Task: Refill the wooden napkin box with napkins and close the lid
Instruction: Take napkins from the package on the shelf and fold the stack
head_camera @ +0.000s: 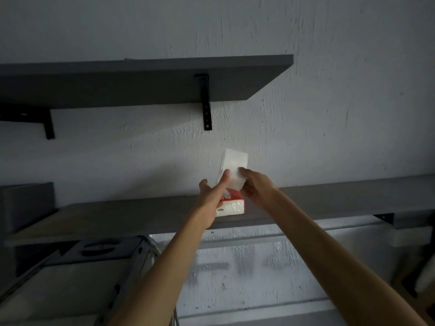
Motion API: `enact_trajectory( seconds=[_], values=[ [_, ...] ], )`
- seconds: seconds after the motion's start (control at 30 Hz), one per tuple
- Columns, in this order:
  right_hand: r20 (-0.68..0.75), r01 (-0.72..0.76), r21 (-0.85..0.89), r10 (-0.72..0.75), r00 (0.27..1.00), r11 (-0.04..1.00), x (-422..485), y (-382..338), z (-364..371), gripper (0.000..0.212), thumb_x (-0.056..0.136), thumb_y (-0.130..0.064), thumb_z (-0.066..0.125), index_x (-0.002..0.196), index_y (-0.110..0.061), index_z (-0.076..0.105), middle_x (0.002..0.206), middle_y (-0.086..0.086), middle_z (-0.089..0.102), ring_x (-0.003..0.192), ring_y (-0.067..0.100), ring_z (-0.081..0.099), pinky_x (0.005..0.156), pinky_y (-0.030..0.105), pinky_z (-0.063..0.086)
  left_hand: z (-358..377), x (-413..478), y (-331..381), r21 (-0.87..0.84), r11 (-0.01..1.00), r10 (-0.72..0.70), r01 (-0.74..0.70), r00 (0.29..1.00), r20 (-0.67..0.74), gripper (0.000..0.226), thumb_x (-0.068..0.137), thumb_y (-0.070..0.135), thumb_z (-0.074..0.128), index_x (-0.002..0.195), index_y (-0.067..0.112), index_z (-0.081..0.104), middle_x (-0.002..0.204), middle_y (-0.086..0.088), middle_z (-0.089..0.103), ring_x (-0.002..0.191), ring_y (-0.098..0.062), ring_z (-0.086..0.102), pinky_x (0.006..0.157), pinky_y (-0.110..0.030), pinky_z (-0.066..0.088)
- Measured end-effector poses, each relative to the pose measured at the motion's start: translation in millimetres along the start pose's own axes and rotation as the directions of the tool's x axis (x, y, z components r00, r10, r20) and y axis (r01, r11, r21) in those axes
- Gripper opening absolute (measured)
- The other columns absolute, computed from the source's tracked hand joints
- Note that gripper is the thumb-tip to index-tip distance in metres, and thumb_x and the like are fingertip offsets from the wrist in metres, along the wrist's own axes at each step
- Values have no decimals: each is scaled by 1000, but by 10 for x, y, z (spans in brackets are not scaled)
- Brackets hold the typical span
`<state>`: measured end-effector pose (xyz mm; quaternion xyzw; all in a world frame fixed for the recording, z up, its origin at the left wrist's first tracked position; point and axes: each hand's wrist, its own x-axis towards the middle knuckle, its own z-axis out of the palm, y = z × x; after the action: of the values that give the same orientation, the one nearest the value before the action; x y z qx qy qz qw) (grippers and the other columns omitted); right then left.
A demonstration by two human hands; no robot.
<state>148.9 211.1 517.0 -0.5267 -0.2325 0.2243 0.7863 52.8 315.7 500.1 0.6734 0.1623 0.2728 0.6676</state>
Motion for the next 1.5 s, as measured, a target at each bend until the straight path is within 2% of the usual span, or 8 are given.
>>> enact_trajectory(
  seconds=[0.1, 0.2, 0.47, 0.57, 0.73, 0.93, 1.13, 1.5],
  values=[
    [86, 65, 135, -77, 993, 989, -211, 114, -140, 38, 95, -26, 54, 121, 2, 58, 116, 21, 67, 108, 31, 66, 89, 35, 56, 186, -228, -35, -346, 937, 74, -48, 995, 61, 113, 55, 59, 76, 143, 8, 27, 123, -18, 61, 109, -29, 62, 81, -29, 48],
    [158, 98, 220, -135, 978, 970, -465, 220, -280, 44, 97, -28, 51, 131, 0, 54, 132, 22, 60, 124, 32, 58, 108, 41, 44, 381, -423, -131, -442, 883, 204, -161, 978, 49, 77, 67, 45, 80, 128, 6, 53, 121, -17, 66, 113, -30, 61, 90, -33, 49],
    [243, 351, -82, -323, 914, 933, -1123, 242, -691, 54, 88, -13, 65, 138, -16, 45, 131, 11, 61, 122, 29, 58, 102, 43, 49, 604, -1002, -223, -76, 903, 420, -423, 906, -59, 44, 90, 13, 62, 130, 19, 44, 110, 9, 61, 103, -7, 60, 70, -12, 52],
    [269, 435, -206, -377, 886, 876, -1363, 162, -946, 85, 82, -5, 70, 149, -29, 23, 141, 2, 50, 124, 19, 56, 92, 33, 55, 531, -1224, -265, 57, 875, 478, -481, 877, 56, 48, 91, 16, 62, 132, 27, 40, 114, 14, 58, 106, -3, 58, 78, -9, 51],
    [355, 525, -441, -396, 847, 728, -1863, 314, -1360, 83, 82, 3, 69, 147, -25, 25, 134, -8, 55, 122, 5, 54, 94, 22, 49, 712, -1583, -552, 195, 832, 444, -520, 834, 328, 40, 93, 19, 57, 120, 39, 35, 119, 21, 53, 112, 12, 51, 90, -7, 44],
    [224, 453, -477, -395, 891, 753, -2384, 521, -2208, 94, 84, 1, 63, 154, -20, 4, 130, 18, 47, 125, 28, 50, 109, 47, 42, 1437, -1933, -960, 190, 861, 335, -472, 806, 488, 45, 93, 12, 58, 126, 29, 31, 123, 15, 47, 116, 8, 46, 95, -13, 45],
    [102, 287, -453, -271, 957, 844, -2883, 695, -3481, 91, 85, 11, 57, 153, -18, 4, 139, 9, 46, 132, 22, 47, 108, 38, 43, 2691, -2175, -1602, 137, 926, 232, -352, 818, 527, 58, 89, 0, 61, 132, 20, 29, 125, 5, 47, 118, -8, 49, 99, -29, 48],
    [-257, -280, -648, 142, 956, 708, -3518, 2578, -6019, 56, 72, -7, 78, 118, -24, 52, 110, -13, 67, 102, 10, 67, 85, 29, 55, 4366, -2978, -4372, 401, 911, -254, 100, 900, 353, 61, 75, -14, 60, 111, 33, 42, 107, -3, 58, 91, 9, 57, 84, -15, 45]
  ],
)
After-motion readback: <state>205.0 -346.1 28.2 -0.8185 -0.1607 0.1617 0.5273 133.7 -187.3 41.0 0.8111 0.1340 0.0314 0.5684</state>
